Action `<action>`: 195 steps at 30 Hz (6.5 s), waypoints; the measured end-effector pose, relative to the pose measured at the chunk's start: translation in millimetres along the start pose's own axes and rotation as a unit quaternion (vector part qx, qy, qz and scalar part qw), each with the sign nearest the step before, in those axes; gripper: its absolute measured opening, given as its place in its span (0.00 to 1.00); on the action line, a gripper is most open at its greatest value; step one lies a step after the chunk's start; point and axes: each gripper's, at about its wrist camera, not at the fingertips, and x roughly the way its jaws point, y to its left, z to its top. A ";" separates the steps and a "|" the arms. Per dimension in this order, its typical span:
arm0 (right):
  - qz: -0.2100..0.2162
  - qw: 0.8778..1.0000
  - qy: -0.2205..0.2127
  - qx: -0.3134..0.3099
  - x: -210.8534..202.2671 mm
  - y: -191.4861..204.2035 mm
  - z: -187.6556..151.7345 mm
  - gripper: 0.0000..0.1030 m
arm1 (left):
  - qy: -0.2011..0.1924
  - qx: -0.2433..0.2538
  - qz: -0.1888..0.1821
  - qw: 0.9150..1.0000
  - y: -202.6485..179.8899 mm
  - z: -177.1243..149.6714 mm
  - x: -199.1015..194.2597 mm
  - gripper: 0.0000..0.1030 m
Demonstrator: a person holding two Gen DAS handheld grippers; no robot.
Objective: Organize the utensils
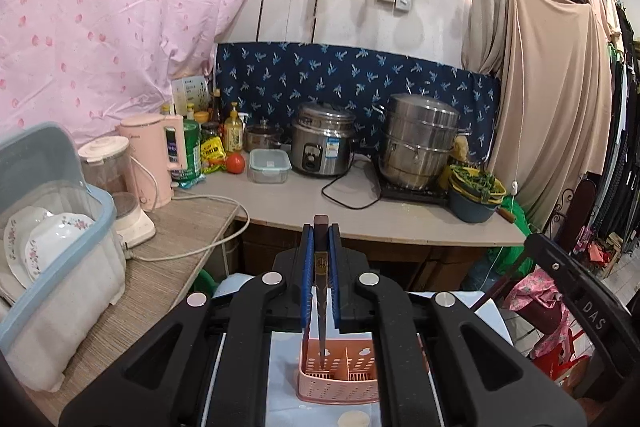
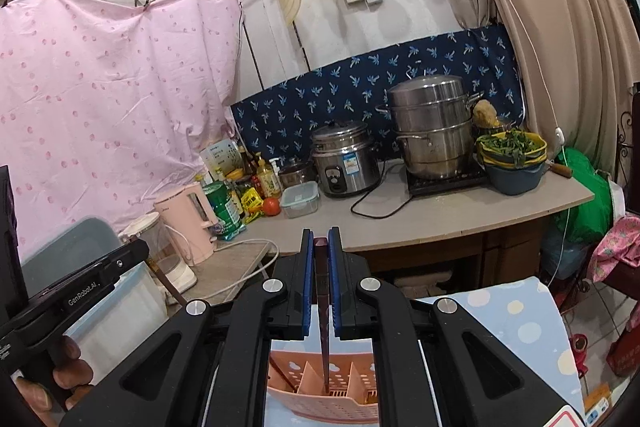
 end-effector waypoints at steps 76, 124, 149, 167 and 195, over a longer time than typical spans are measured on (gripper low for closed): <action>-0.059 0.960 0.274 -0.007 -137.4 -13.8 -315.5 0.42 | 0.237 0.029 0.033 0.971 28.5 -305.5 -95.6 0.44; -0.069 0.947 0.313 -0.027 -120.1 -13.1 -350.2 0.11 | 0.306 0.049 0.012 0.951 17.3 -366.6 -84.3 0.36; -0.072 0.948 0.310 -0.024 -121.3 -13.0 -350.0 0.07 | 0.313 0.059 0.007 0.948 16.1 -365.8 -85.4 0.07; -0.065 0.965 0.253 -0.016 -146.1 -10.9 -303.3 0.07 | 0.290 0.029 -0.009 0.957 27.8 -325.0 -101.1 0.07; -0.030 0.993 0.118 -0.006 -125.4 -24.1 -150.8 0.06 | 0.151 0.032 -0.014 0.988 1.3 -157.5 -87.3 0.07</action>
